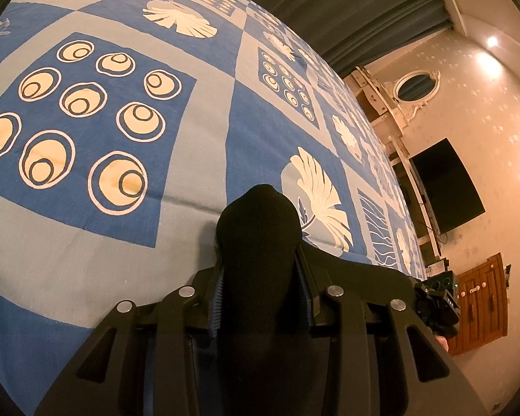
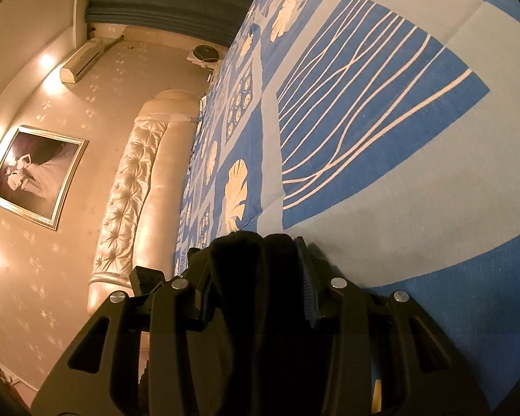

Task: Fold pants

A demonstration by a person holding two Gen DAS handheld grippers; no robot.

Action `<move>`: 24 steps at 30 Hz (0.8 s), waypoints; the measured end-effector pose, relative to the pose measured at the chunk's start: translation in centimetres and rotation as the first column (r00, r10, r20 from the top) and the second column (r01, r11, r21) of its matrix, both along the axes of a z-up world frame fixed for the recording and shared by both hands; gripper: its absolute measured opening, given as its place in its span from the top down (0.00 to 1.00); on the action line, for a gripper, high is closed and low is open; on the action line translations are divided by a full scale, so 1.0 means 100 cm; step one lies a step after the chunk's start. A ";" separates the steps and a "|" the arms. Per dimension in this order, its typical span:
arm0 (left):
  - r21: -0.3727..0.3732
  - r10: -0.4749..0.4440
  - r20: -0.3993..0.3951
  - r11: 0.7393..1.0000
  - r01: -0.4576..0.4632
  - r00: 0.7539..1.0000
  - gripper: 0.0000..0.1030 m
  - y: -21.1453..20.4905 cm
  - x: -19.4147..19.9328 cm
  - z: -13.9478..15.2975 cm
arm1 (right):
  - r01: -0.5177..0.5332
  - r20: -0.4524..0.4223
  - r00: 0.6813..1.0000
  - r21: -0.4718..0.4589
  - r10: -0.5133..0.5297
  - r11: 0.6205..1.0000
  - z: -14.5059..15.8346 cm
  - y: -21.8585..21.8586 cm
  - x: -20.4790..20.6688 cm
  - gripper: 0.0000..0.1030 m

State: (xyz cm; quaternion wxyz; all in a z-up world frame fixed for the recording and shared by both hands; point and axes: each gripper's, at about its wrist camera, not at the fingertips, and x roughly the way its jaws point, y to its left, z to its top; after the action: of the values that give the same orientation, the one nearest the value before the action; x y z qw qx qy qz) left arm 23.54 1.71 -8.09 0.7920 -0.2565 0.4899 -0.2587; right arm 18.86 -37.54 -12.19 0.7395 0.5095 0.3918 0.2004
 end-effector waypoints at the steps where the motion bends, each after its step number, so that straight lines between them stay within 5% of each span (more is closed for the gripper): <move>1: -0.001 0.000 0.000 1.000 0.000 1.000 0.65 0.000 0.000 0.000 | -0.001 0.001 1.000 0.000 0.001 1.000 0.000 0.000 0.000 0.63; 9: -0.053 -0.010 0.002 0.999 0.010 1.000 0.55 0.003 0.002 -0.004 | 0.007 0.000 1.000 0.036 -0.007 0.999 -0.003 -0.005 0.001 0.57; 15: -0.071 -0.067 0.024 0.995 0.069 0.997 0.32 -0.005 0.005 -0.001 | 0.010 -0.002 1.000 0.055 -0.010 0.998 -0.002 -0.007 0.000 0.52; 24: -0.034 -0.032 0.007 0.999 0.032 0.999 0.30 -0.002 -0.006 0.004 | 0.053 -0.011 0.999 0.044 -0.052 0.998 0.006 -0.021 -0.015 0.44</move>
State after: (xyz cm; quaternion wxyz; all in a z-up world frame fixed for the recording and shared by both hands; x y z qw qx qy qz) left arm 22.93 1.47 -7.67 0.7847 -0.2614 0.4871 -0.2805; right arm 17.38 -39.65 -11.58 0.7310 0.5368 0.3775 0.1871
